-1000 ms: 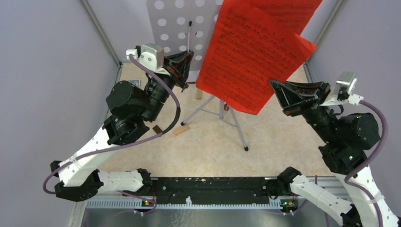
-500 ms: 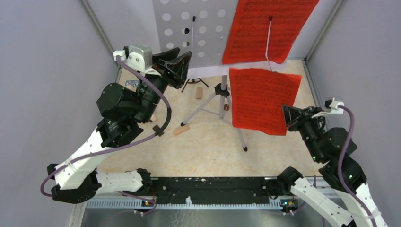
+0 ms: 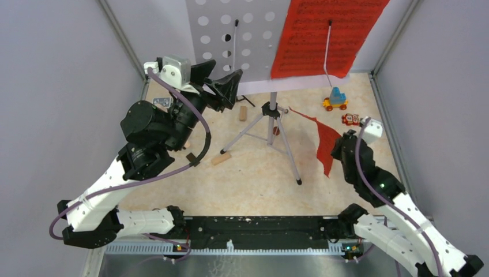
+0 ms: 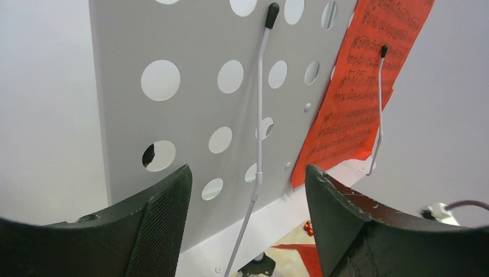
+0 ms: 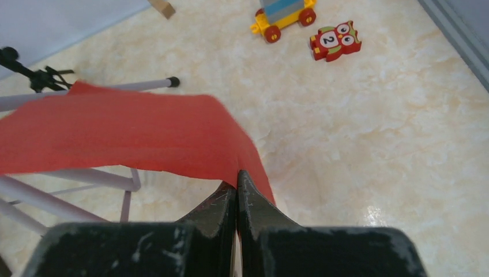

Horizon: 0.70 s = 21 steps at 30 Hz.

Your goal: Pack up the instrument practice props

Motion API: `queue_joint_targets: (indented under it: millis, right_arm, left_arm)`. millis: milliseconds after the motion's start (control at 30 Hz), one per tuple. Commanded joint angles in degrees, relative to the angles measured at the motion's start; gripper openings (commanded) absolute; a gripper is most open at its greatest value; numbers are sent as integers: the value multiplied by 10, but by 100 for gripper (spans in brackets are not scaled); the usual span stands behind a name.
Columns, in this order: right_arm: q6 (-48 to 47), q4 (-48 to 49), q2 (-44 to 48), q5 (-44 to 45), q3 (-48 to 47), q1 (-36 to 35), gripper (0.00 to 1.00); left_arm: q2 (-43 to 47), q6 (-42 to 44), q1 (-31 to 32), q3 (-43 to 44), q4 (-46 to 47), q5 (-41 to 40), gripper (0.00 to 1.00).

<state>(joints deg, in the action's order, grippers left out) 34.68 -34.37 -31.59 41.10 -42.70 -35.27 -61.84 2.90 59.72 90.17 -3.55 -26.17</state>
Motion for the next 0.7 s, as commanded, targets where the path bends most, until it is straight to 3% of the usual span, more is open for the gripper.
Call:
queue_joint_targets:
  millis: [0, 167, 300, 467, 667]
  right_arm:
    - [-15, 93, -68, -55, 2, 48, 0]
    - [25, 156, -114, -308, 19, 250, 0]
    - [83, 173, -147, -419, 63, 381, 0]
    - [143, 179, -162, -440, 117, 468, 0]
    - [174, 168, -177, -386, 138, 496, 0]
  left_arm:
    - [19, -8, 0, 6, -3, 6, 77]
    - [35, -11, 0, -2, -7, 0, 78]
    - [40, -10, 0, -3, -11, -3, 79]
    - [41, -5, 0, -4, -15, -6, 80]
    - [38, -2, 0, -4, -24, -8, 82]
